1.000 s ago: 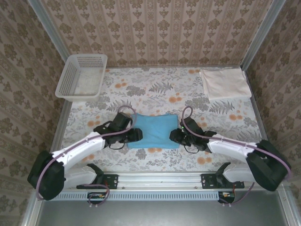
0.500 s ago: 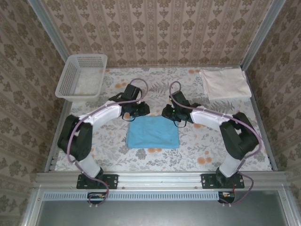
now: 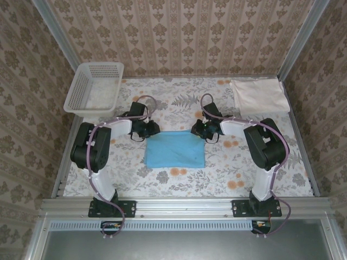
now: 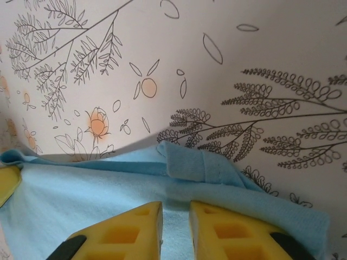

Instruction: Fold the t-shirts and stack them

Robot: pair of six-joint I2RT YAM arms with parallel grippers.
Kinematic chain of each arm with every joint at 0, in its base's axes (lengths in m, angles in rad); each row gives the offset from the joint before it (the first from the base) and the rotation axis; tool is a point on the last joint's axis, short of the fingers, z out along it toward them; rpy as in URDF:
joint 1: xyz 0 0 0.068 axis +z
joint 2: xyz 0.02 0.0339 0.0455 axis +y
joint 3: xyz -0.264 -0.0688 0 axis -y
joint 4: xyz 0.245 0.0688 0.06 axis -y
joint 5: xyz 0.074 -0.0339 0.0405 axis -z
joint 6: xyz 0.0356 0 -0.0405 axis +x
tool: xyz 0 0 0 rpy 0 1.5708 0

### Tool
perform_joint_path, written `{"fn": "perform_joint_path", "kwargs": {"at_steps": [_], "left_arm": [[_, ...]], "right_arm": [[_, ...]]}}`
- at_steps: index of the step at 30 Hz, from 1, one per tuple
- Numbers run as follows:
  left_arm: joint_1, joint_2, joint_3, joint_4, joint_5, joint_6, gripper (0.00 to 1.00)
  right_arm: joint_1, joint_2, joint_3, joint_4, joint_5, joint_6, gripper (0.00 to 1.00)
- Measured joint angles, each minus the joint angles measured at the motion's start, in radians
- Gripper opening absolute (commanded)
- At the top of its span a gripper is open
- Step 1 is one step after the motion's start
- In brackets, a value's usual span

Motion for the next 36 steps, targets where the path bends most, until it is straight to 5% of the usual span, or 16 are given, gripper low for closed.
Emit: {"fn": "perform_joint_path", "kwargs": {"at_steps": [4, 11, 14, 21, 26, 36], "left_arm": [[0.019, -0.026, -0.021, 0.018, 0.006, 0.011, 0.48], [0.052, -0.167, -0.063, -0.021, -0.053, 0.013, 0.99], [0.051, -0.295, -0.081, -0.055, -0.105, 0.017, 1.0], [-0.015, -0.57, -0.129, -0.129, -0.311, 0.024, 1.0], [-0.052, -0.712, -0.253, -0.163, -0.425, 0.021, 1.0], [-0.054, -0.917, -0.42, -0.229, -0.557, 0.011, 1.0]], "right_arm": [[-0.024, -0.005, -0.012, 0.016, -0.029, -0.004, 0.35], [-0.067, -0.159, -0.116, -0.002, -0.009, -0.031, 0.63], [-0.075, -0.295, -0.174, -0.035, 0.038, -0.047, 0.82], [-0.062, -0.41, -0.241, -0.094, 0.087, -0.106, 0.85], [0.033, -0.338, -0.238, -0.15, 0.111, -0.137, 0.79], [0.155, -0.152, -0.09, -0.277, 0.208, -0.161, 0.52]]}}
